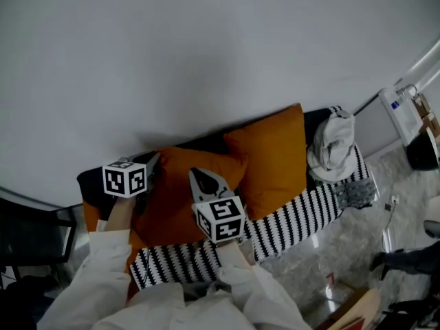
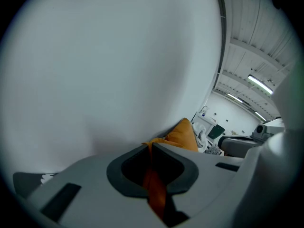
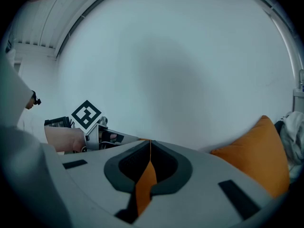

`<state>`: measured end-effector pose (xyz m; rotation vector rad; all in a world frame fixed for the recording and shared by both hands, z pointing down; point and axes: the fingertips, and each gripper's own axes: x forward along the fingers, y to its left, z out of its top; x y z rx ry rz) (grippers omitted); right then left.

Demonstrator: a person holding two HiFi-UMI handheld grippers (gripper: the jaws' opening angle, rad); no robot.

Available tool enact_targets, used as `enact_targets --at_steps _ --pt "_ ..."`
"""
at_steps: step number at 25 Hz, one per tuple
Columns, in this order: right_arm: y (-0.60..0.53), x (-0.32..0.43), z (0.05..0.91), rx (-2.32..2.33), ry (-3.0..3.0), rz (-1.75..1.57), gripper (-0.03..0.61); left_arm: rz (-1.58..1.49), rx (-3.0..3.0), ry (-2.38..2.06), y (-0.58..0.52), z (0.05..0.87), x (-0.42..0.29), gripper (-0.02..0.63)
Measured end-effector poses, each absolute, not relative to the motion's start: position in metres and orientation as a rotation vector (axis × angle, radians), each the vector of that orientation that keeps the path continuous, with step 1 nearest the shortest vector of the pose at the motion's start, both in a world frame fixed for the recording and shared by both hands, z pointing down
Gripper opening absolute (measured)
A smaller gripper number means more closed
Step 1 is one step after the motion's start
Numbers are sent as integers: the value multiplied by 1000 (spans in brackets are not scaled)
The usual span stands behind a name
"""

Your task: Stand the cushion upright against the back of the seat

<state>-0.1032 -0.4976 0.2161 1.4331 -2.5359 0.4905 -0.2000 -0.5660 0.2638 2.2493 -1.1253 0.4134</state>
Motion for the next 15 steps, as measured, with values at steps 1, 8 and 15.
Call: enact_targets --at_steps 1,8,15 --pt "-496 -103 216 1433 -2535 494 14 416 2248 -1124 -566 264 -200 14" --pt "-489 -100 214 1420 -2544 491 14 434 2229 -1096 -566 263 -200 15" --pt "-488 -98 207 1418 -2563 478 14 437 2198 -1065 -564 261 -200 18"
